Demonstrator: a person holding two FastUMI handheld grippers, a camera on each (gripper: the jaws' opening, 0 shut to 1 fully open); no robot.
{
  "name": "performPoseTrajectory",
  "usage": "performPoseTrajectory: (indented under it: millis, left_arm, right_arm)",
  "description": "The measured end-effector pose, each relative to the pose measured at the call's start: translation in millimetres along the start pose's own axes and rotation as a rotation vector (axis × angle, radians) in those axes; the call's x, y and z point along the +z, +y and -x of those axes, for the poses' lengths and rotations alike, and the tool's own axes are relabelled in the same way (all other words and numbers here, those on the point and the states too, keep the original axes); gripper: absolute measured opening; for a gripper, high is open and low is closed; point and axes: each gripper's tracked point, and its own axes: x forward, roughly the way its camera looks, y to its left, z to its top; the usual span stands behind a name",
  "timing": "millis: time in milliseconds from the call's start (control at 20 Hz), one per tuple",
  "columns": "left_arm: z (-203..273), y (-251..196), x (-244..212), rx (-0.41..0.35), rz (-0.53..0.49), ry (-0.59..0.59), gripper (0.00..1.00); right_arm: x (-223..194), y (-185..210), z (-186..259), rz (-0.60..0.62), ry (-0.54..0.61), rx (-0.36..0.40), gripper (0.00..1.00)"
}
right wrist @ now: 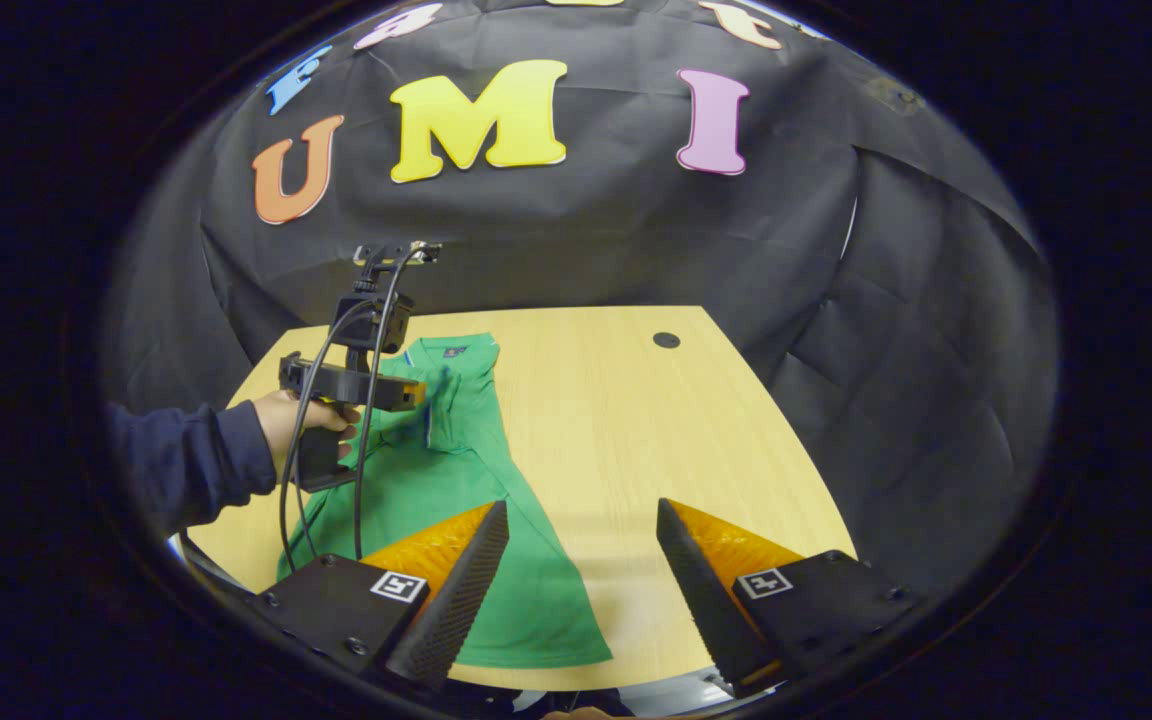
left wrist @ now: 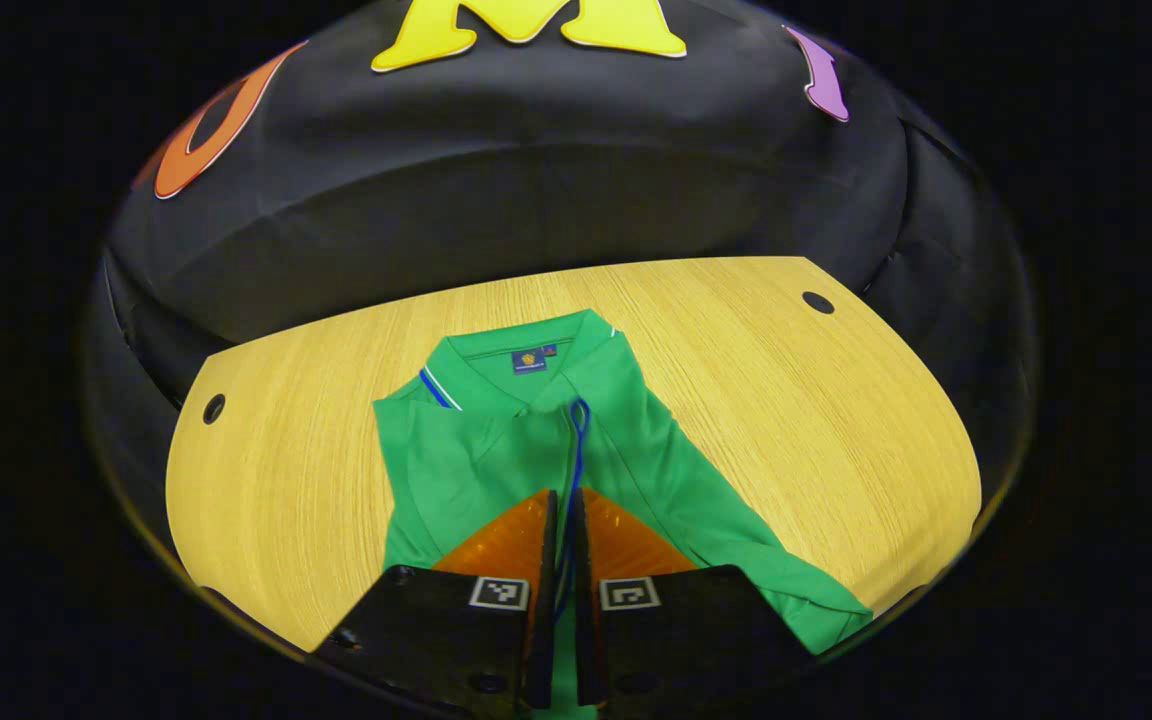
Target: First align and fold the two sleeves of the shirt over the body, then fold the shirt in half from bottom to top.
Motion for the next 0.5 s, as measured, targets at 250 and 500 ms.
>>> performPoseTrajectory:
  millis: [250, 500]
  left_arm:
    - [16.3, 10.4, 3.0, 0.043, 0.027, -0.021, 0.80]
    - [53.5, 32.3, -7.0, 0.071, 0.099, -0.041, 0.91]
  right_arm:
    - [1.6, -9.6, -2.1, -0.002, -0.006, -0.005, 0.96]
    - [0.3, -10.5, -7.9, 0.017, 0.002, 0.015, 0.96]
